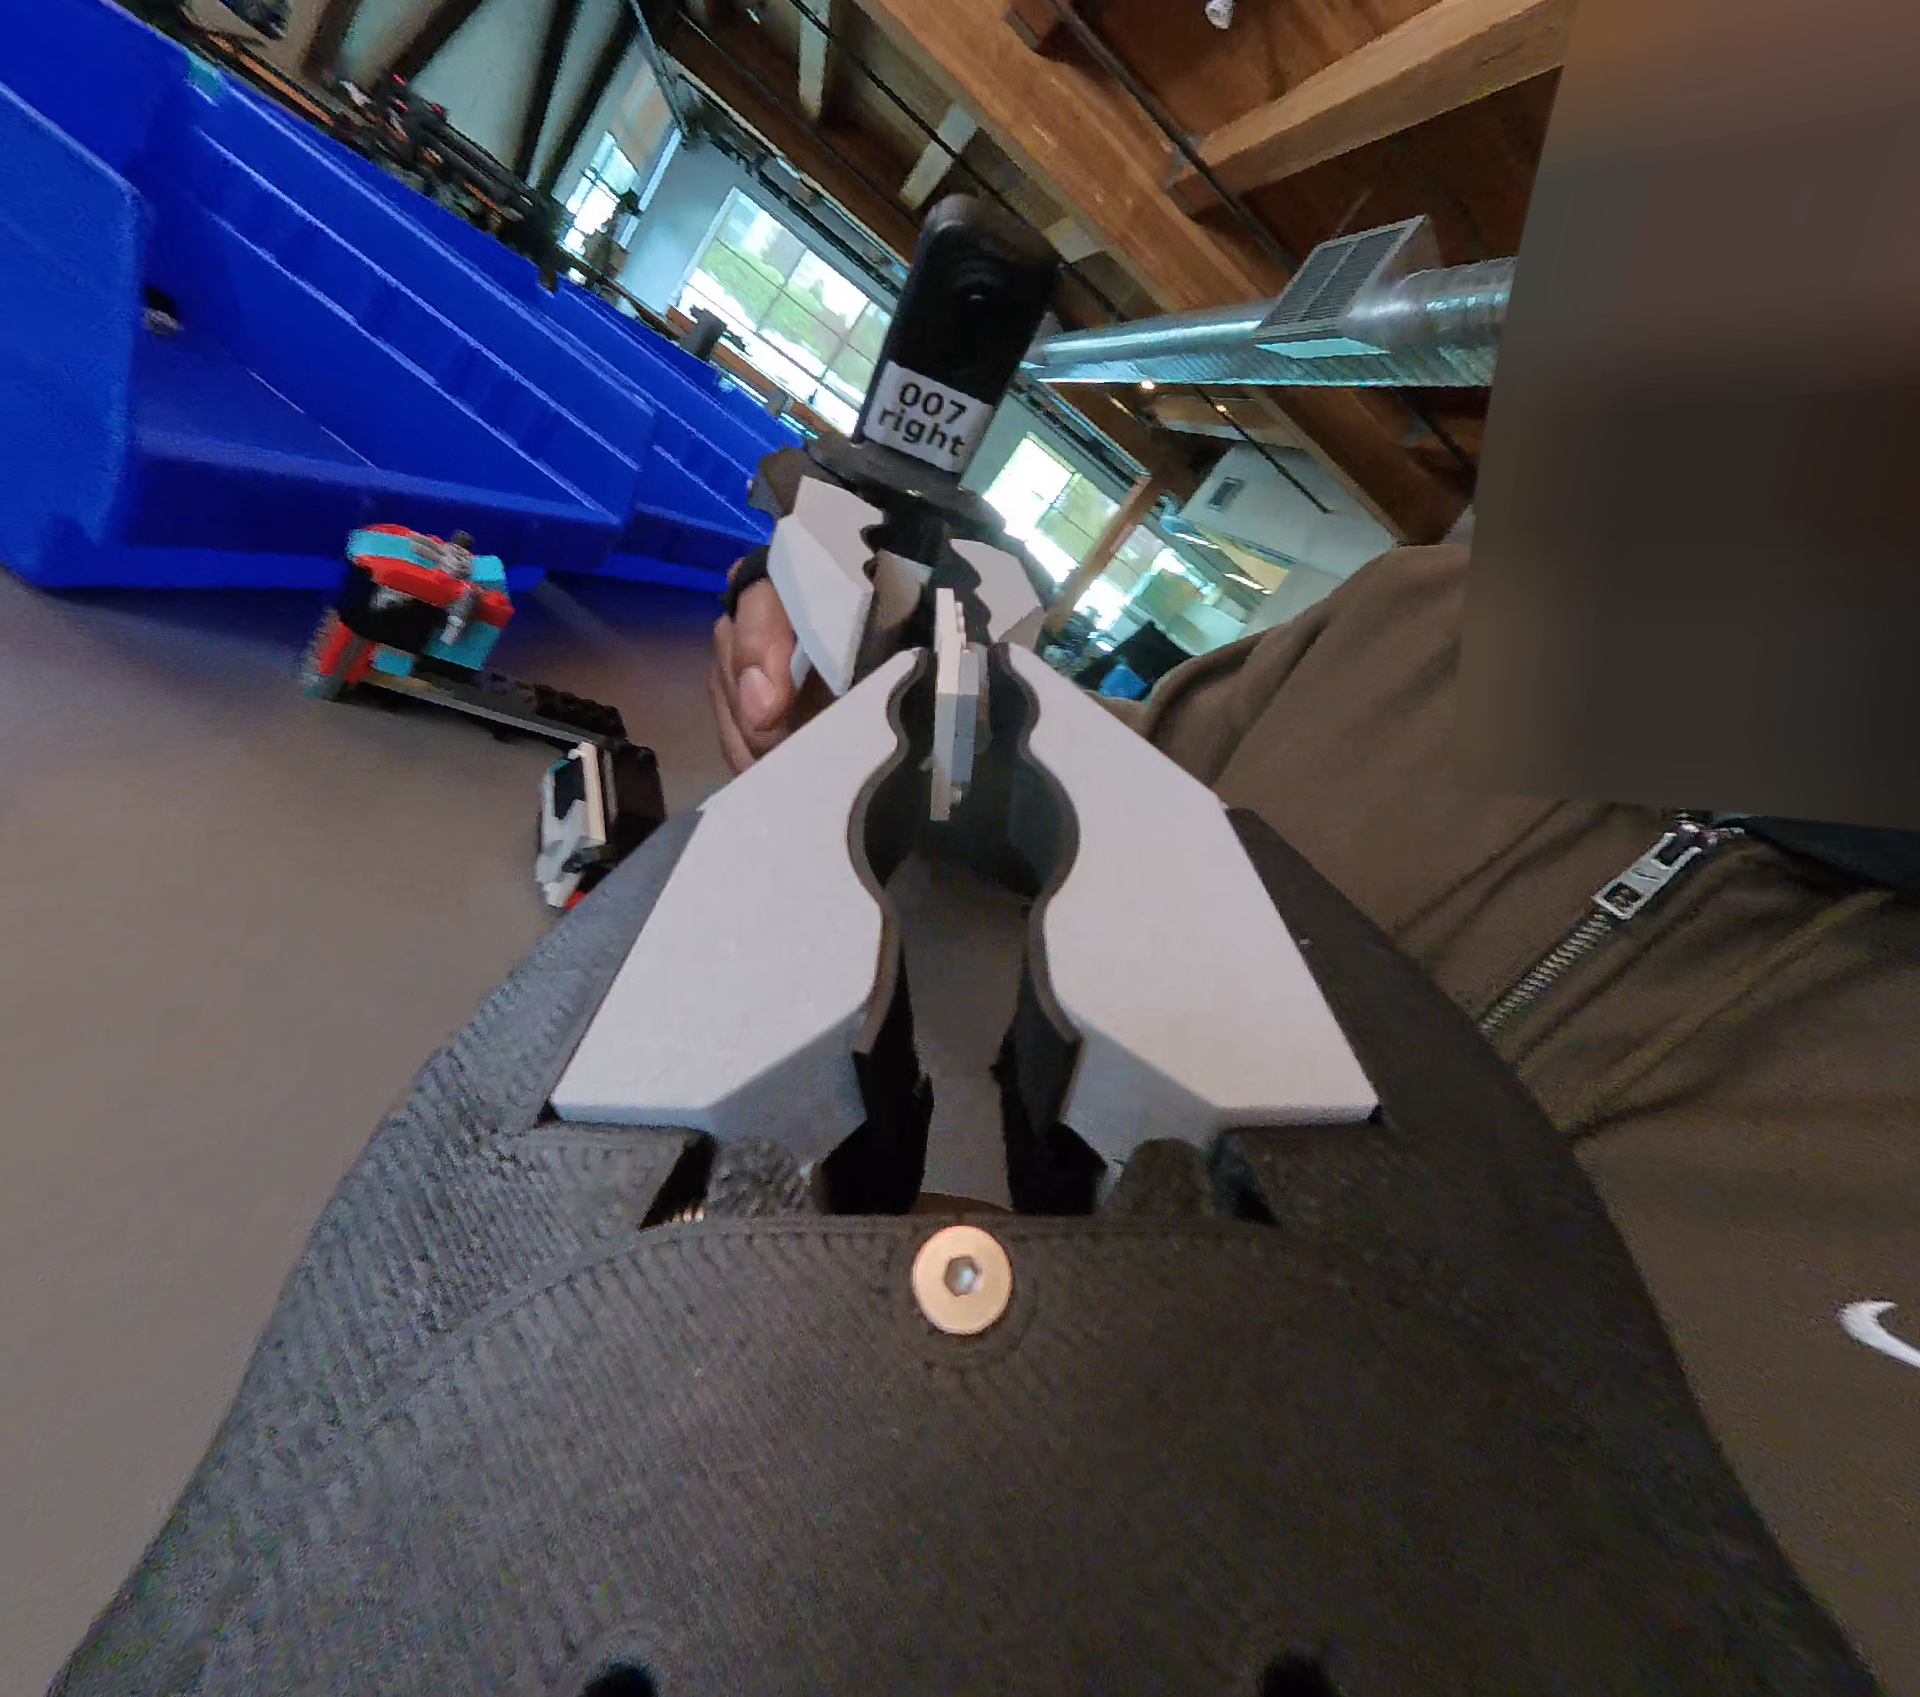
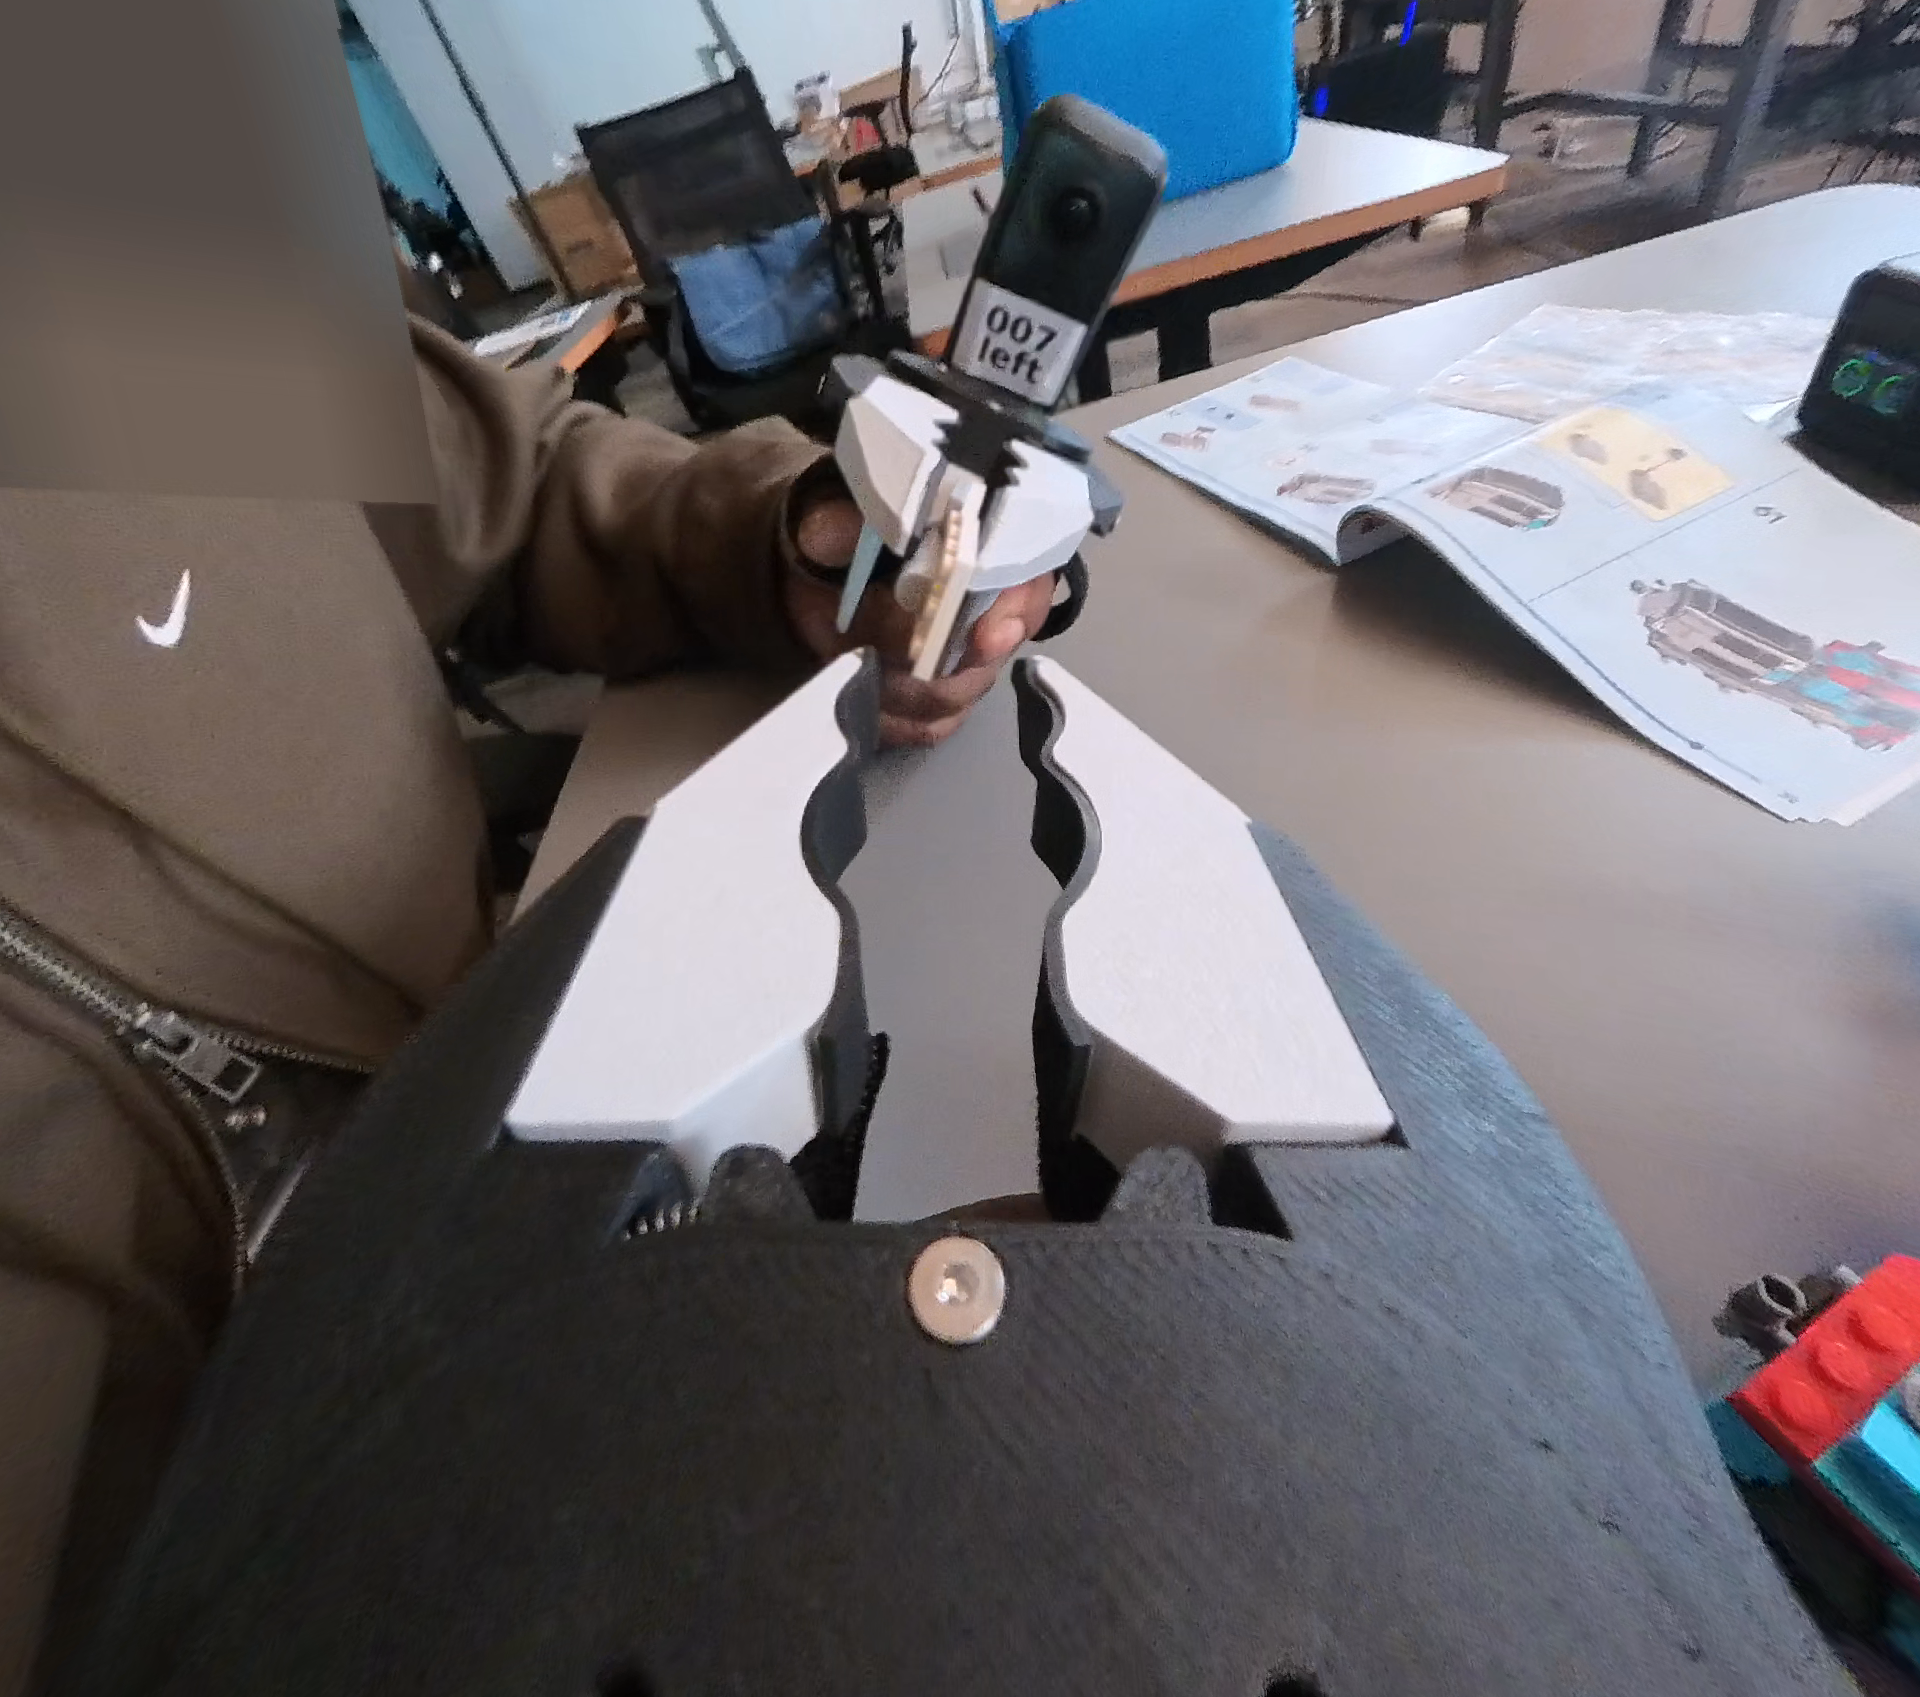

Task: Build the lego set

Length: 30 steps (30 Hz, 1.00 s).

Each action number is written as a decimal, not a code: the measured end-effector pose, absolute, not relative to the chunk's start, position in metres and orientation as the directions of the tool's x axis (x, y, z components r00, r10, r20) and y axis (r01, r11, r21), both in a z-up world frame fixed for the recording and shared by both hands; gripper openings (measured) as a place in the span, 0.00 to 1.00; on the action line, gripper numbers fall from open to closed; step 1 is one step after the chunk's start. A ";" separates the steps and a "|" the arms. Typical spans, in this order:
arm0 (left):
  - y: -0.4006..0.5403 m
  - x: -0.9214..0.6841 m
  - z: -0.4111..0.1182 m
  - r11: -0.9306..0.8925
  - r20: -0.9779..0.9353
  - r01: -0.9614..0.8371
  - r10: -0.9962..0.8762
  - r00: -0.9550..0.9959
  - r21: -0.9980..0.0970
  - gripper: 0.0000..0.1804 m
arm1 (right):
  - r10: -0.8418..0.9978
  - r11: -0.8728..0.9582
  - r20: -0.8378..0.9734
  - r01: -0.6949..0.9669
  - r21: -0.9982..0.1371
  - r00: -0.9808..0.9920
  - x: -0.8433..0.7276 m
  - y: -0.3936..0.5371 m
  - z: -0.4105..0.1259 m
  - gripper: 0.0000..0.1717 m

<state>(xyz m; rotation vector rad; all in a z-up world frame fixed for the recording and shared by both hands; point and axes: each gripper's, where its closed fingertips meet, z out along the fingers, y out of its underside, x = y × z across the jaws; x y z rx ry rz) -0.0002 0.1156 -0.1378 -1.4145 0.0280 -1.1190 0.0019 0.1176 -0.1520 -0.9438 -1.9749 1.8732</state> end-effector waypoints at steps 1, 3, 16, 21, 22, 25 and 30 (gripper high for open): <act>0.116 -0.002 -0.137 -0.209 0.564 0.574 -0.614 0.553 -0.791 0.05 | 0.613 -0.057 -0.239 0.260 -0.964 -0.753 0.002 0.118 -0.148 0.16; 0.116 -0.002 -0.135 -0.176 0.518 0.535 -0.608 0.601 -0.827 0.05 | 0.626 -0.070 -0.223 0.231 -0.970 -0.747 0.001 0.118 -0.142 0.16; 0.115 0.011 -0.139 -0.121 0.363 0.370 -0.609 0.705 -0.921 0.06 | 0.612 -0.039 -0.164 0.178 -0.983 -0.773 0.006 0.110 -0.142 0.08; 0.114 0.013 -0.139 -0.116 0.348 0.355 -0.615 0.708 -0.928 0.05 | 0.599 -0.046 -0.152 0.156 -0.987 -0.786 0.008 0.108 -0.142 0.07; 0.114 0.013 -0.139 -0.116 0.345 0.351 -0.616 0.708 -0.929 0.05 | 0.596 -0.046 -0.148 0.150 -0.988 -0.789 0.009 0.108 -0.142 0.07; 0.114 0.014 -0.140 -0.116 0.340 0.346 -0.616 0.710 -0.931 0.05 | 0.592 -0.042 -0.144 0.148 -0.988 -0.793 0.009 0.108 -0.142 0.06; 0.113 0.015 -0.140 -0.116 0.340 0.347 -0.621 0.706 -0.931 0.05 | 0.587 -0.042 -0.145 0.149 -0.988 -0.797 0.010 0.107 -0.143 0.06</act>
